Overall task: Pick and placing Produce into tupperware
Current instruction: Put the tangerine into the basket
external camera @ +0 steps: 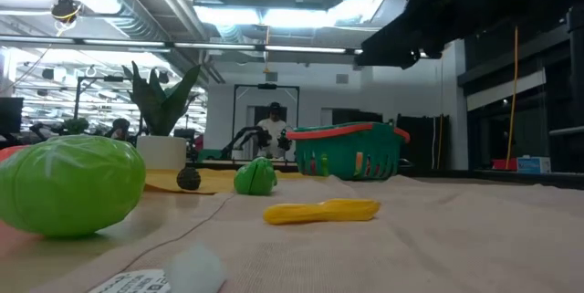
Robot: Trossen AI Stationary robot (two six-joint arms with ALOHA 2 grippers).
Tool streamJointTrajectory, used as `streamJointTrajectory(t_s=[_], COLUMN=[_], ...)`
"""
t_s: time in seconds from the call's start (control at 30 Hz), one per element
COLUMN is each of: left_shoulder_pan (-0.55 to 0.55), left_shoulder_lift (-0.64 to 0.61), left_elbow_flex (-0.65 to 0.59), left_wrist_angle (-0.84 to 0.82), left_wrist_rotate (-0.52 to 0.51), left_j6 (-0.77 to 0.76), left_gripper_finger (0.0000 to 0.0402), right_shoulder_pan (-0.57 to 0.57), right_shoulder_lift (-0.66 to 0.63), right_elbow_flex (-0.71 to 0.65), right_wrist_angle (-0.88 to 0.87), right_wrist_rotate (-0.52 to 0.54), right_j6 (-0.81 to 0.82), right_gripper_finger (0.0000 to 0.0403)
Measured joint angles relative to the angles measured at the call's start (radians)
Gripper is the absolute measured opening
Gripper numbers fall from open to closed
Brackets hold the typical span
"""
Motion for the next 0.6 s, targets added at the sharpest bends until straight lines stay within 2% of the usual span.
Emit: streamJointTrajectory(t_s=[0.13, 0.27, 0.43, 0.6], left_shoulder_pan=[-0.078, -0.109, -0.110, -0.100], left_shoulder_lift=[0.137, 0.281, 0.455, 0.616], left_elbow_flex=[0.124, 0.246, 0.398, 0.537], left_wrist_angle=[-0.160, -0.335, -0.544, -0.689], left_wrist_rotate=[-0.057, -0.051, 0.034, 0.175], left_j6=[-0.194, -0.416, -0.661, -0.849], left_gripper_finger=[0.0002, 0.0001, 0.0001, 0.0001], right_shoulder_pan=[0.015, 0.029, 0.040, 0.045], right_shoulder_lift=[0.000, 0.001, 0.001, 0.001], right_elbow_flex=[0.000, 0.000, 0.000, 0.000], right_wrist_angle=[0.011, 0.020, 0.021, 0.021], right_wrist_rotate=[0.000, 0.000, 0.000, 0.000], right_j6=[0.000, 0.000, 0.000, 0.000], right_gripper_finger=[0.0249, 0.0249, 0.0249, 0.0249])
